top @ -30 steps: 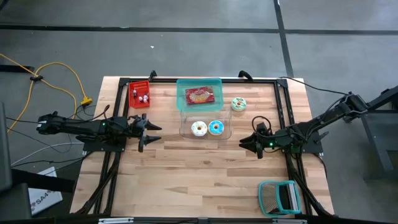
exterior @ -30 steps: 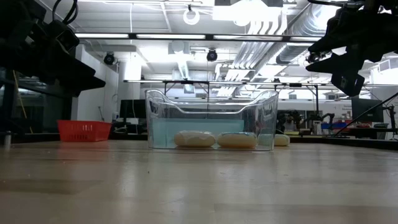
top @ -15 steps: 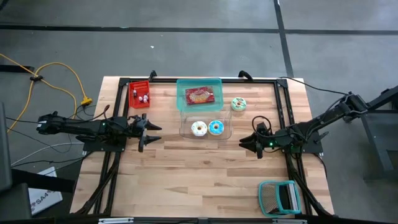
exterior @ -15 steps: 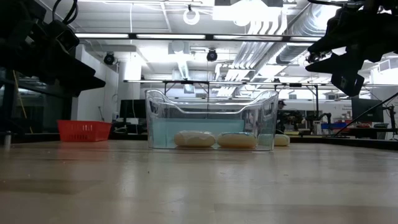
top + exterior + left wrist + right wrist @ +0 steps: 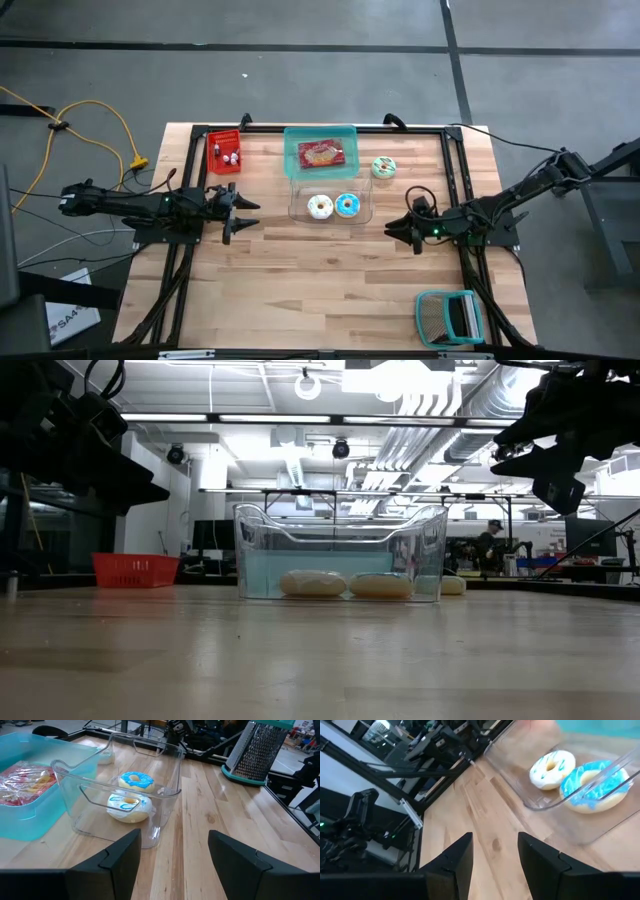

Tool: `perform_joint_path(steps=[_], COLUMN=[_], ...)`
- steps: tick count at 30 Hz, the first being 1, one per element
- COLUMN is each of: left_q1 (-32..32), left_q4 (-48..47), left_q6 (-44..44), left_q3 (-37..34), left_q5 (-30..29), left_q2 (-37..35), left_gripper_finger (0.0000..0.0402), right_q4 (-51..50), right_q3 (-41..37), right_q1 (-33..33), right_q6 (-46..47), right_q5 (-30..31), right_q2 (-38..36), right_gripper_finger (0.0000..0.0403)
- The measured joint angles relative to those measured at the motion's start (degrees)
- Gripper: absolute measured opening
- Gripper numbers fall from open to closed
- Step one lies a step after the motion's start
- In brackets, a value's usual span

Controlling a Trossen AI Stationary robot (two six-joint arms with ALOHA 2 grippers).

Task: Pick & Place Food Item
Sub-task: Put the green donut into the transparent bin

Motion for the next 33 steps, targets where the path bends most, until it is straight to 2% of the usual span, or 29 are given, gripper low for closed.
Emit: perform_joint_path(steps=[7,12,17,24,28,33], left_q1=[0.0,0.01,0.0,0.01,0.0,0.01], left_q4=[0.0,0.0,0.0,0.0,0.0,0.0], left_q6=[0.02,0.02,0.02,0.02,0.02,0.02], left_q3=[0.0,0.0,0.0,0.01,0.0,0.02], left_q5=[0.0,0.0,0.0,0.0,0.0,0.0], left_q2=[0.0,0.01,0.02,0.01,0.02,0.0], left_gripper_finger=[0.0225,0.0225,0.0225,0.0225,0.0225,0.0225], right_q4=[2.92,8.52,15.45,25.7,28.78,27.69], right_q3=[0.0,0.0,0.02,0.0,0.02,0.02], right_q1=[-0.04,-1.68,-4.77,-9.42,-11.71,-13.87], right_q6=[-7.73,-17.83,-27.0,-35.26,-37.44,-37.14], right_q5=[6.26,6.97,2.65,-5.35,-7.51,-8.66], right_q2=[0.01,-0.01,-0.01,-0.01,-0.02,-0.03], right_gripper_finger=[0.0144,0.0144,0.0144,0.0144,0.0144,0.0144])
